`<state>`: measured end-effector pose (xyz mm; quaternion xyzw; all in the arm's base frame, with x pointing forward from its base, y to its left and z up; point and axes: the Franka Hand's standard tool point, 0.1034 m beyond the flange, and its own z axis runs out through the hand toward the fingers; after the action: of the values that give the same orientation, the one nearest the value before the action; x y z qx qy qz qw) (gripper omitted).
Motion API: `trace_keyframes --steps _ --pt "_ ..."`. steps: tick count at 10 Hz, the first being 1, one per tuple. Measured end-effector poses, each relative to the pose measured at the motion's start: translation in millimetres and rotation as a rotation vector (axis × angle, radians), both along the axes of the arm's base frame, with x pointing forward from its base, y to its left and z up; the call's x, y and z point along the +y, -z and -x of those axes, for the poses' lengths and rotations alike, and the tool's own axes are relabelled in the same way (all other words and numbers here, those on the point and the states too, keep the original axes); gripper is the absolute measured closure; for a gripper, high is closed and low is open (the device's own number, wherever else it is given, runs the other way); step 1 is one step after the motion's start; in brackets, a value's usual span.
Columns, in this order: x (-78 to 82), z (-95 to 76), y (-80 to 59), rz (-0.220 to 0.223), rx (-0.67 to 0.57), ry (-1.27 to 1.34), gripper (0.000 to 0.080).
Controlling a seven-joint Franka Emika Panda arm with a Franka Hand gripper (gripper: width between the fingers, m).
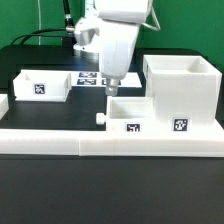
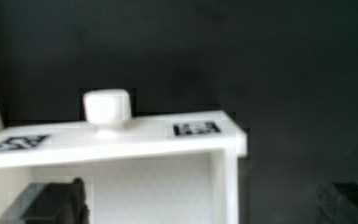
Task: Assemble drawer
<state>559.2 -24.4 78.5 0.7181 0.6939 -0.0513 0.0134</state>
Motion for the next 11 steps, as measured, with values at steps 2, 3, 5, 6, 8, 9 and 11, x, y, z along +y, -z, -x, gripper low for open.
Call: trace_keyframes --steps 2,3,5,6,8,9,11 --pt "-26.9 3.2 5.7 -0.003 0.03 -0.043 0.0151" --pt "-23.9 2.8 5.4 -0.006 0.028 -0.042 0.0151" --pt "-28.9 3.6 6.2 -0.007 0.031 -0.049 0.0151" --pt "-33.2 2.0 8.4 -0.035 0.039 -0.095 0.0151" --pt "-41.7 -16.9 17.1 -0.125 0.077 -0.087 0.0151" --pt "-41.1 -28.2 18.1 -0.141 0.07 -0.098 0.0151" --pt "-39.7 -28.7 24.7 -0.229 0.086 -0.078 0.0151"
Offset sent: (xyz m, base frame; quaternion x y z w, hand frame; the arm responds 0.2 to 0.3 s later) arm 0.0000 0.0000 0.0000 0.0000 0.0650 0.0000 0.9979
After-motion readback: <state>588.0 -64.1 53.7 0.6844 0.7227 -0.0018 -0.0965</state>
